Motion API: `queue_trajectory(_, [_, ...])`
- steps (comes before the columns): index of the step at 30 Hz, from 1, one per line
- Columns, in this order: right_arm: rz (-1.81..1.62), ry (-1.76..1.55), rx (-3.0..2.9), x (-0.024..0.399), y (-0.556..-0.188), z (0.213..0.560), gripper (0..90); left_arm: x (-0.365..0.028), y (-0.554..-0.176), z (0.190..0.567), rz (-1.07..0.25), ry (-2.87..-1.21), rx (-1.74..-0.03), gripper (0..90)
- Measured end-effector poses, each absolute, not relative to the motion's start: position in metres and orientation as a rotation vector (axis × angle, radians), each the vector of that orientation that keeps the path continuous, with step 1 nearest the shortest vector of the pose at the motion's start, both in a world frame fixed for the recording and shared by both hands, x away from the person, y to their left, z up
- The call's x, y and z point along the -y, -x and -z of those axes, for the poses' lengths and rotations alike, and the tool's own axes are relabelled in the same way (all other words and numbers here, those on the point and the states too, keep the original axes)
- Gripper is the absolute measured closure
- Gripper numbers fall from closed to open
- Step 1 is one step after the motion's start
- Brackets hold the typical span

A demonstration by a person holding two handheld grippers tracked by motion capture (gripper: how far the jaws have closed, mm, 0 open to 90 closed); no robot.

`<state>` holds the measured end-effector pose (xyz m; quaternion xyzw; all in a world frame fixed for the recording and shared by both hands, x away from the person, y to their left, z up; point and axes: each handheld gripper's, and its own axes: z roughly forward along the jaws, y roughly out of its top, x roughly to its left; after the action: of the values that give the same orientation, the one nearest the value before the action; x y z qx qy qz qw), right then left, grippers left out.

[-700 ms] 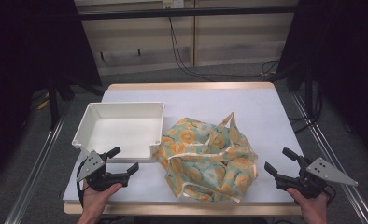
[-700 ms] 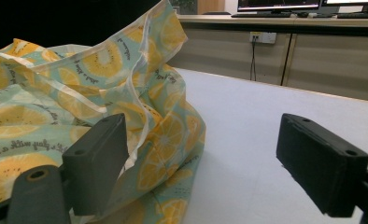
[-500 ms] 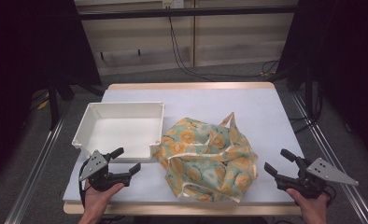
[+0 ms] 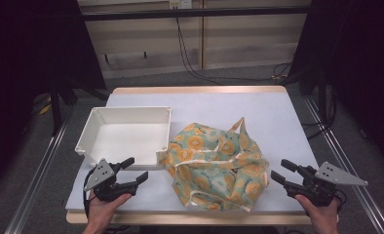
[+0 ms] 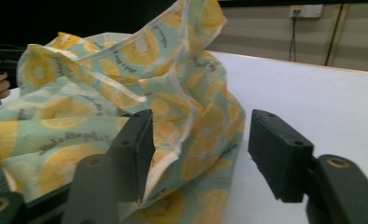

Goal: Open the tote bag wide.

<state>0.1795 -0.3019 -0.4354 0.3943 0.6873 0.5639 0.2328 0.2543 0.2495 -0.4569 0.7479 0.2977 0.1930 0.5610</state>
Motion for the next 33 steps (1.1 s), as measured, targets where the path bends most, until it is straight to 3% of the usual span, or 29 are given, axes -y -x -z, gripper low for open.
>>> queue_trajectory(4, [-1.569,-1.07,-1.922,0.298,-0.179,0.431,48.6,-0.247,-0.253,0.455,-0.407,-1.771,-0.66,30.7])
queue_trajectory(9, [-1.607,-1.042,-1.98,0.29,-0.179,0.418,56.7,-0.243,-0.248,0.451,-0.341,-1.782,-0.64,41.8])
queue_trajectory(22, [-1.628,-0.91,-2.153,0.253,-0.206,0.4,65.8,-0.218,-0.238,0.431,-0.244,-1.843,-0.492,60.1])
queue_trajectory(33, [-1.597,-0.87,-2.285,0.227,-0.232,0.403,66.2,-0.188,-0.231,0.422,-0.167,-1.854,-0.385,61.6])
